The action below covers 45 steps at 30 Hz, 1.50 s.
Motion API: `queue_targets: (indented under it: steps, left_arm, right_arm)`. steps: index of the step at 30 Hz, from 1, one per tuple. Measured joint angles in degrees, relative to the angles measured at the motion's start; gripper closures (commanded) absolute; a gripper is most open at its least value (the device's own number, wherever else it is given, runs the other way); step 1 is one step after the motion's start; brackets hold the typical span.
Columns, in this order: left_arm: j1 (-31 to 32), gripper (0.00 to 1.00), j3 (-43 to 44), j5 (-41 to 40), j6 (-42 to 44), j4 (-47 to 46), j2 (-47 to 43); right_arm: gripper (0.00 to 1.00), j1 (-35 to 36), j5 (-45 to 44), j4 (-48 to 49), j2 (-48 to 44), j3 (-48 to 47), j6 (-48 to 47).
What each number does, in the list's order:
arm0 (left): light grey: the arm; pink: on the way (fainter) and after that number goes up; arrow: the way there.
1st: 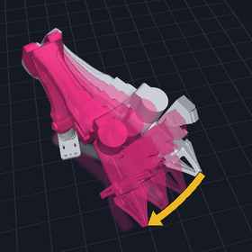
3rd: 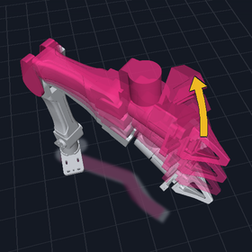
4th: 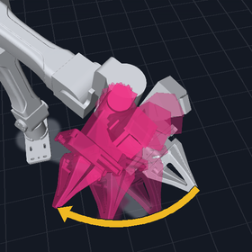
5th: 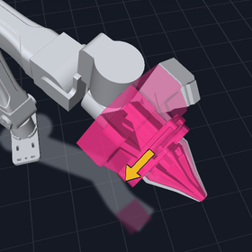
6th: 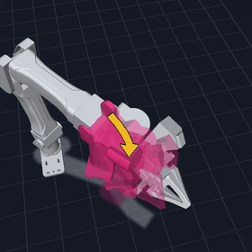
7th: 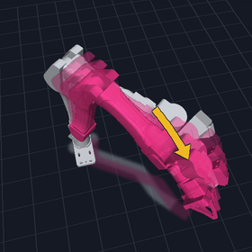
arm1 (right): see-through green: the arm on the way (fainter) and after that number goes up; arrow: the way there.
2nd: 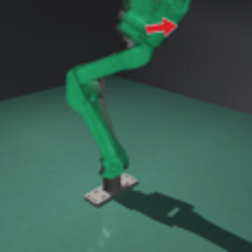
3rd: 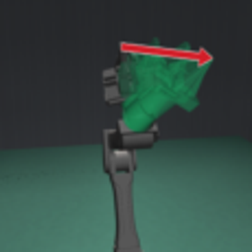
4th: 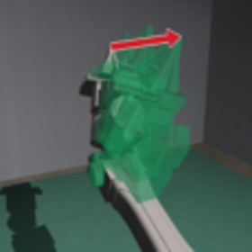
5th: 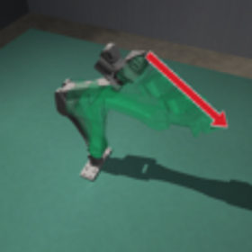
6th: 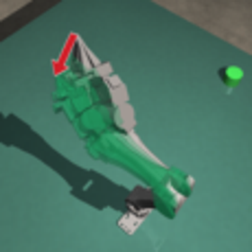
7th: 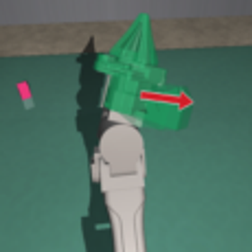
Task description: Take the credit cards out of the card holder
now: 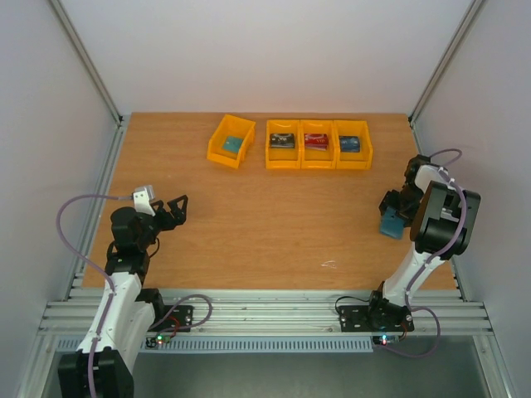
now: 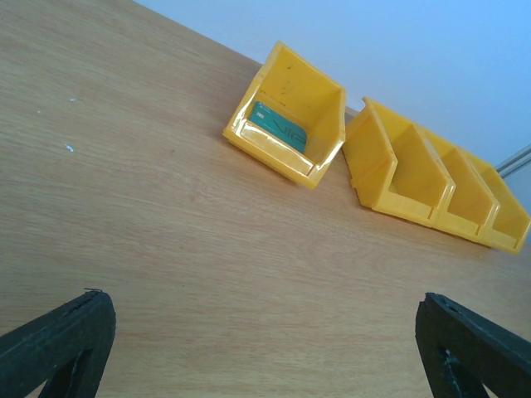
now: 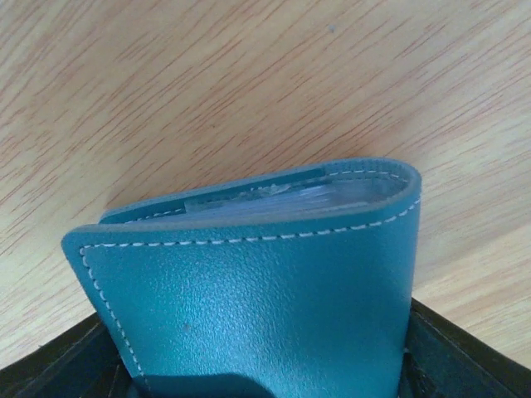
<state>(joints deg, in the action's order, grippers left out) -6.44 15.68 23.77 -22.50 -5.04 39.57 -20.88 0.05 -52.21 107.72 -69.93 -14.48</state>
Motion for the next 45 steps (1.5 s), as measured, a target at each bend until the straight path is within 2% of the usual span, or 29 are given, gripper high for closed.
queue_targets:
  steps: [3,11,17,21,25,28,32,36,41,45]
  left_arm:
    - [0.0,0.01,-0.1,0.0,0.0,0.0,0.2]
    - [0.0,0.01,-0.1,0.3,0.0,-0.3,0.2]
    - [0.0,0.01,-0.1,2.4,0.0,-1.4,0.2]
    - [0.0,0.01,0.1,6.2,0.0,-2.3,0.2]
    - [0.3,0.01,2.2,12.9,0.2,-2.4,1.2]
    - [1.1,0.01,6.1,20.1,0.9,-1.0,2.8]
    - [2.5,0.01,16.0,33.6,2.3,3.4,6.9]
    - [4.1,0.01,24.3,45.6,3.4,6.5,10.2]
    - [9.4,0.01,27.4,52.6,4.2,10.5,10.6]
    - [9.1,0.01,28.6,51.2,8.2,17.2,10.8]
  right_arm:
    - [0.33,0.0,1.2,-0.3,-0.8,0.0,0.0]
    - [0.4,0.5,3.8,0.4,-2.5,1.0,-1.0]
    - [0.41,7.8,8.8,2.6,-7.2,3.8,-1.9]
    - [0.42,18.8,10.6,4.7,-13.9,4.7,-3.5]
    - [0.41,33.9,8.9,8.6,-20.6,4.4,-5.9]
    - [0.42,47.8,4.9,10.9,-23.6,2.5,-9.9]
    - [0.43,65.6,-3.3,13.7,-24.3,-2.6,-17.2]
    - [0.43,79.4,-13.2,17.4,-24.2,-6.3,-26.3]
    - [0.43,87.5,-22.4,19.8,-22.3,-9.1,-35.4]
    - [0.43,88.1,-26.7,18.2,-21.2,-10.9,-39.5]
